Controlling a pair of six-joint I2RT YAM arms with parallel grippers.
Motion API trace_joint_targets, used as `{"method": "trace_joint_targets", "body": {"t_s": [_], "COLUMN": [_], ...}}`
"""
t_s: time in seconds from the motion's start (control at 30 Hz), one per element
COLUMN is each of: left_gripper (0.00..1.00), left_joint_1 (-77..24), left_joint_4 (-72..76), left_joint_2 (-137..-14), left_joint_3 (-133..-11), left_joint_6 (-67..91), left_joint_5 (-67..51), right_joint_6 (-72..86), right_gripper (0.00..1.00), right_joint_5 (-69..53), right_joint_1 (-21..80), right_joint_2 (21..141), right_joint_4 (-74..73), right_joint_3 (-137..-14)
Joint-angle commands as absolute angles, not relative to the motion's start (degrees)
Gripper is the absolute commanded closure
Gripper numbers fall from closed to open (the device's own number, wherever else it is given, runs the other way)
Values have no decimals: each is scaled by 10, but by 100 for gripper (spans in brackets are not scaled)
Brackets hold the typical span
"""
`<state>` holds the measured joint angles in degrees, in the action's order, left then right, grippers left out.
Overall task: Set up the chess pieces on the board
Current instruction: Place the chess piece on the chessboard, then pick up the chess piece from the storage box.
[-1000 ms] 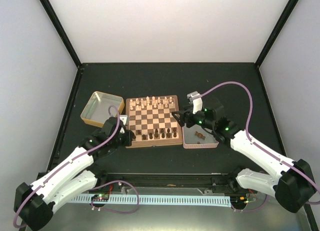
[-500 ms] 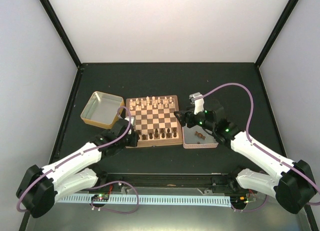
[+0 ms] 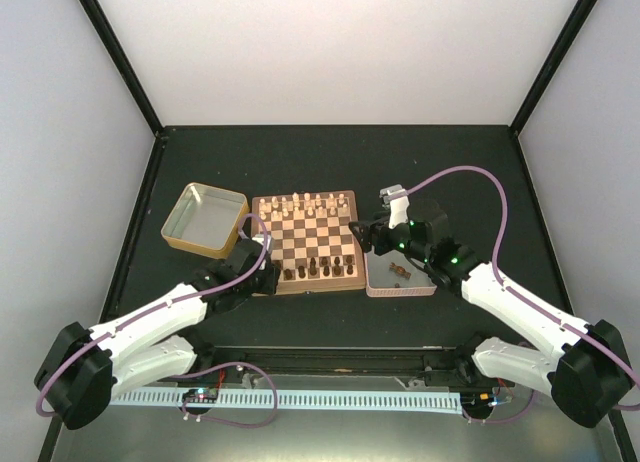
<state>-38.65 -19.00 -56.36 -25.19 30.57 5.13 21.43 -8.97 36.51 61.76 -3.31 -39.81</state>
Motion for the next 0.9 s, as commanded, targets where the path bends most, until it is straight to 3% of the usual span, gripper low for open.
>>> {"method": "trace_joint_targets", "body": {"t_s": [0.0,0.2,0.37,0.5,0.87], "left_gripper": [68,59,55,52,49], "left_joint_1": [-390,-390,-390,-389,-389], "left_joint_4": [-188,-223,-251,-252,-239], "left_joint_2": [-557,-528,-470,-426,-388], "left_joint_3": [-253,-281,-320,-343,-382], "left_joint_6": [299,305,313,311,294], "left_joint_5": [62,66,94,113,102], "right_joint_6": [224,247,270,239,195], "right_gripper": [20,20,23,30,34], "right_joint_5": [-72,-26,65,56,33], "right_joint_1": [362,362,349,325,310], "right_joint_2": [603,588,616,653,783], "right_joint_4": [-36,-93,-290,-392,-442], "right_joint_3": [-397,-416,-482,-499,-496]}}
